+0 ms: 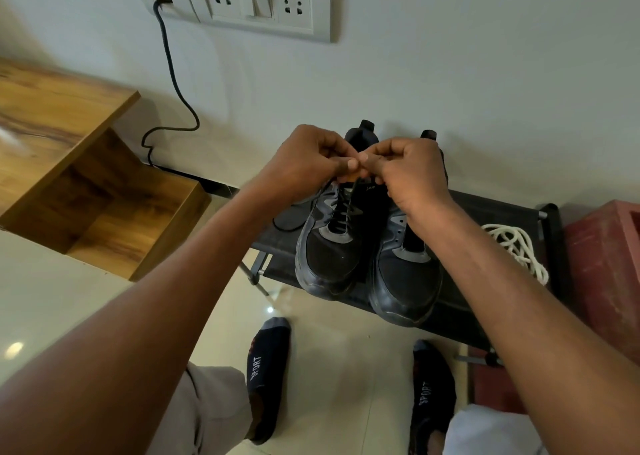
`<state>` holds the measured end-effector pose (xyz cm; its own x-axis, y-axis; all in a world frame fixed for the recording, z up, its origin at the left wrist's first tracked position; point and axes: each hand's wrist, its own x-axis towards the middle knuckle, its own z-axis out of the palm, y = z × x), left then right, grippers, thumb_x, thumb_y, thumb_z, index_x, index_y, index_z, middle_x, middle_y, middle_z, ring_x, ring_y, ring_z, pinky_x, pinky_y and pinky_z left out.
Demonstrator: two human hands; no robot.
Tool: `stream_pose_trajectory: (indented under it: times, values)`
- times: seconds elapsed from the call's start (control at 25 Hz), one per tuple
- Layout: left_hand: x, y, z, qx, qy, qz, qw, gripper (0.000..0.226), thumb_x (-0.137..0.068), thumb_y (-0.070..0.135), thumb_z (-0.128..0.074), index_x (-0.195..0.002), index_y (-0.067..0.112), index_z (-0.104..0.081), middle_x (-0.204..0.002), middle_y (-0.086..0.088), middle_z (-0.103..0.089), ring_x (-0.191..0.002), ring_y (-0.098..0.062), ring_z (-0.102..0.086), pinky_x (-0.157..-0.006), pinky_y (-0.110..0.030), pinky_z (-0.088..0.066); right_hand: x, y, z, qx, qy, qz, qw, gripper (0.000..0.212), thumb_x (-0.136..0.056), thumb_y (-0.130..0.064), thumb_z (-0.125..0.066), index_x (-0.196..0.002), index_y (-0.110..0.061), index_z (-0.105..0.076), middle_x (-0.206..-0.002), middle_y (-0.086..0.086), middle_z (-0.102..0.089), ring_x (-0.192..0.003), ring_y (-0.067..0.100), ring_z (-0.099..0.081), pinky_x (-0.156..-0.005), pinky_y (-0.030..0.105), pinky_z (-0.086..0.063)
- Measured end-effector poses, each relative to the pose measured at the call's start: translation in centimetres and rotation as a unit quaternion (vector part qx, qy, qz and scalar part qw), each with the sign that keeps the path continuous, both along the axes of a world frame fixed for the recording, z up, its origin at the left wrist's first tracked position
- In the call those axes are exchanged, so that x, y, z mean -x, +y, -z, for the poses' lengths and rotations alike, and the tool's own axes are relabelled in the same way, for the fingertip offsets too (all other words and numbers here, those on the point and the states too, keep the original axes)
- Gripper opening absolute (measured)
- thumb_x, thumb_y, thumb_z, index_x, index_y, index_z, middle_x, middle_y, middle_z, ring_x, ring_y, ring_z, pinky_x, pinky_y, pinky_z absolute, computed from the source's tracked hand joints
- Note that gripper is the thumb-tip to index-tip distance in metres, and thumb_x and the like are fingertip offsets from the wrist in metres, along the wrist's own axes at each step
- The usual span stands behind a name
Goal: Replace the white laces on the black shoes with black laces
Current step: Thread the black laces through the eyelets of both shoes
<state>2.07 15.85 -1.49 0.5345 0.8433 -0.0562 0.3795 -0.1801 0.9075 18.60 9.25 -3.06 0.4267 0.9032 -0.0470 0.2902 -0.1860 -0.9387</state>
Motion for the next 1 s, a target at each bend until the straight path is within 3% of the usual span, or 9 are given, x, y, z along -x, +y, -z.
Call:
stream_pose_trajectory:
  times: [0.08,0.2,0.28,0.4,0.6,0.68,0.84,1.0]
  values:
    - [-0.2,0.1,0.6,-0.027,0.018,-0.012,0.999,0.003,-0.091,0.01,-0.077,-0.093,0.008,-0.079,-0.078,-0.007,-0.078,-0.069,-0.016,-0.073,-0.077,-0.036,-0.061,-0.2,0.1,0.1,0.009,0.001,0.018,1.0,0.009,-0.096,-0.016,-0.074,-0.093,-0.021,-0.08,-0.078,-0.005,-0.077,-0.061,-0.003,-0.063,-0.058,0.016,-0.047]
    - [0.0,0.4,1.1,-0.05,0.067,-0.028,0.996,0.003,-0.087,0.016,-0.082,-0.089,0.015,-0.081,-0.079,-0.002,-0.079,-0.079,-0.019,-0.076,-0.085,-0.043,-0.063,-0.1,0.1,0.5,0.015,-0.028,0.001,0.999,0.018,-0.098,-0.007,-0.068,-0.1,-0.022,-0.078,-0.082,-0.004,-0.078,-0.064,0.0,-0.067,-0.056,0.014,-0.048]
    - [0.1,0.2,1.1,-0.015,0.066,-0.009,0.998,0.008,-0.089,0.019,-0.082,-0.091,0.012,-0.079,-0.079,-0.007,-0.078,-0.075,-0.022,-0.076,-0.073,-0.038,-0.063,0.1,0.1,0.5,0.007,-0.058,-0.019,0.998,0.021,-0.098,-0.003,-0.065,-0.104,-0.022,-0.074,-0.082,-0.001,-0.078,-0.07,0.003,-0.071,-0.062,0.021,-0.056]
    - [0.2,-0.1,0.7,0.04,0.034,-0.01,0.999,0.011,-0.093,0.012,-0.078,-0.094,0.002,-0.076,-0.08,-0.017,-0.076,-0.067,-0.025,-0.072,-0.064,-0.033,-0.06,0.5,0.0,0.4,-0.016,-0.163,-0.045,0.986,0.03,-0.097,0.0,-0.059,-0.11,-0.023,-0.073,-0.088,-0.003,-0.075,-0.086,0.012,-0.073,-0.079,0.038,-0.063]
    - [-0.1,-0.4,1.0,0.02,0.064,-0.053,0.996,0.006,-0.094,0.001,-0.072,-0.092,0.004,-0.077,-0.074,-0.023,-0.074,-0.064,-0.033,-0.075,-0.065,-0.042,-0.066,1.0,-1.1,0.0,0.082,-0.341,-0.148,0.925,0.058,-0.091,0.007,-0.059,-0.139,-0.025,-0.063,-0.116,0.005,-0.063,-0.104,0.022,-0.062,-0.081,0.03,-0.048]
    - [-0.2,-0.7,1.3,-0.002,0.087,-0.048,0.995,0.008,-0.093,0.006,-0.075,-0.088,0.008,-0.079,-0.066,-0.018,-0.073,-0.06,-0.031,-0.075,-0.064,-0.042,-0.066,1.2,-1.1,0.1,0.1,-0.353,-0.165,0.916,0.055,-0.091,0.005,-0.059,-0.137,-0.026,-0.063,-0.117,0.006,-0.064,-0.105,0.025,-0.064,-0.081,0.032,-0.049]
    - [-0.5,-0.8,1.7,-0.06,0.134,-0.037,0.989,0.008,-0.093,0.009,-0.075,-0.088,0.012,-0.08,-0.061,-0.01,-0.071,-0.053,-0.024,-0.072,-0.058,-0.041,-0.065,0.7,-1.0,0.0,0.123,-0.295,-0.126,0.939,0.044,-0.09,0.006,-0.061,-0.123,-0.023,-0.066,-0.1,0.002,-0.066,-0.09,0.021,-0.066,-0.072,0.027,-0.047]
    - [-1.8,-1.0,1.4,-0.213,0.267,-0.004,0.94,0.015,-0.09,0.006,-0.07,-0.095,0.015,-0.082,-0.076,-0.007,-0.07,-0.067,-0.026,-0.068,-0.066,-0.04,-0.061,0.1,-1.2,0.1,0.124,-0.268,-0.126,0.947,0.044,-0.09,0.007,-0.062,-0.12,-0.025,-0.067,-0.096,-0.002,-0.064,-0.079,0.014,-0.062,-0.06,0.02,-0.041]
